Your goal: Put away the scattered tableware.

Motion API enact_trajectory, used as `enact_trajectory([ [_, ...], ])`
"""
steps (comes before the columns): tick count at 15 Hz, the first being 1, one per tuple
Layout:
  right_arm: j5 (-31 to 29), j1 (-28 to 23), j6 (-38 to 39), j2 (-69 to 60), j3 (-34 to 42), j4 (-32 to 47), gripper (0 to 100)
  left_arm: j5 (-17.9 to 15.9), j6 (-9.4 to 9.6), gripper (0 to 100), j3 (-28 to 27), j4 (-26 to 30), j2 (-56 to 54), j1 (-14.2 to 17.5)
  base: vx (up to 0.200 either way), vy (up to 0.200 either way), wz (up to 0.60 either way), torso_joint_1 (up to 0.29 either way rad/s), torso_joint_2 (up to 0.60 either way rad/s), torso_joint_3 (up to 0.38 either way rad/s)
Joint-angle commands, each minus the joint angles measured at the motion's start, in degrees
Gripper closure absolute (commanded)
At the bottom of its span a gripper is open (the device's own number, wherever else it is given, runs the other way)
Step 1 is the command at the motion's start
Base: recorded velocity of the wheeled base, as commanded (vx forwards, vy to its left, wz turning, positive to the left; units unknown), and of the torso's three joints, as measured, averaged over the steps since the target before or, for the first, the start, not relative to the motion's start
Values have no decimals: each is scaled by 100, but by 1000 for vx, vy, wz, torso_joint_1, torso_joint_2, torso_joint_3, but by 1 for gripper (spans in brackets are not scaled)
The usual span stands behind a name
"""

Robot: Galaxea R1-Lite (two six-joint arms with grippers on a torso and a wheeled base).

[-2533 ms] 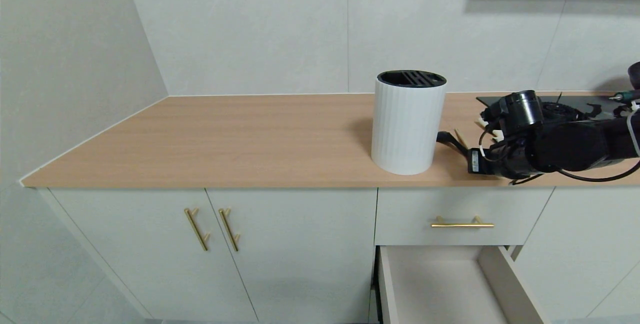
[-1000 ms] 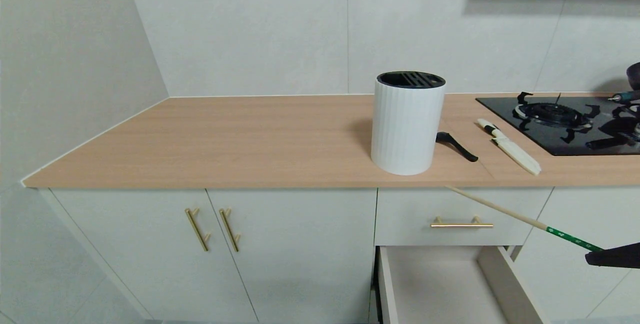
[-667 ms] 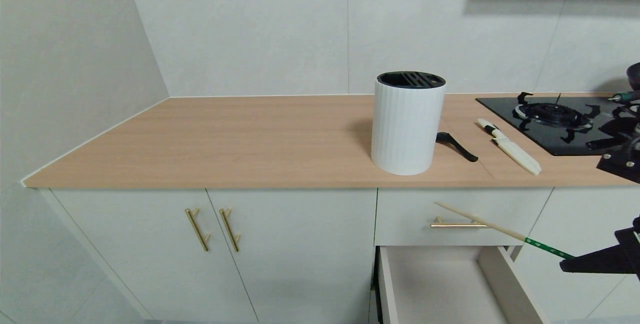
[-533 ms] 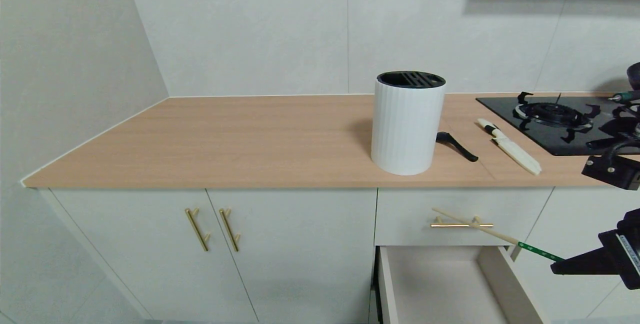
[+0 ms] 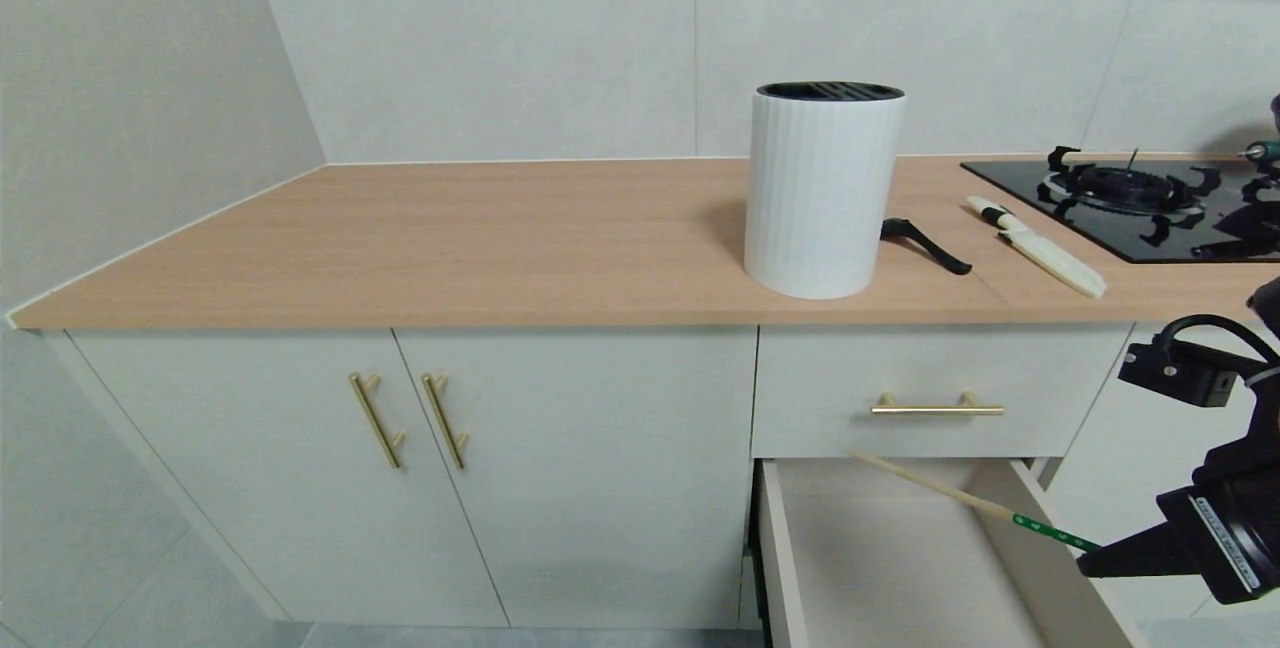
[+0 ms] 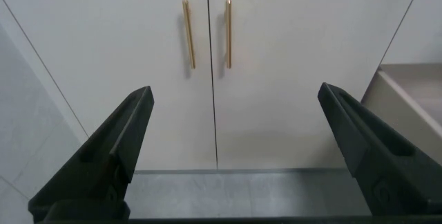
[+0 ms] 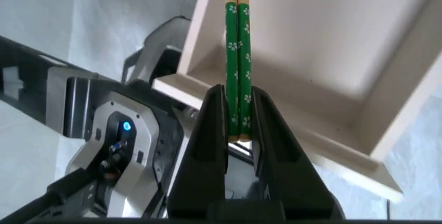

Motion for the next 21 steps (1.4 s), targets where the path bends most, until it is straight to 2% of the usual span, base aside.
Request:
enact_trajectory([
  [1, 3, 16, 1, 93, 35, -63, 100, 1, 0, 0, -2, -5, 0, 1, 0, 0, 0, -159, 471, 295],
  [9, -67, 16, 1, 357, 317, -537, 100, 1, 0, 0, -2, -5, 0, 1, 0, 0, 0, -115, 442, 318],
  [14, -67, 16, 1, 532, 396, -748, 100, 1, 0, 0, -2, -5, 0, 1, 0, 0, 0, -18, 78, 54],
  [16, -67, 16, 1, 866, 492, -1091, 100, 1, 0, 0, 7, -5, 0, 1, 0, 0, 0, 0, 0, 0],
  [18, -225, 16, 36, 1490, 756, -1856, 100, 1, 0, 0, -2, -5, 0, 1, 0, 0, 0, 0, 0, 0],
  [19, -313, 16, 107, 1877, 853, -2295, 100, 1, 0, 0, -2, -5, 0, 1, 0, 0, 0, 0, 0, 0],
  [21, -349, 25, 458, 2396, 853, -2638, 100, 1, 0, 0, -2, -5, 0, 1, 0, 0, 0, 0, 0, 0],
])
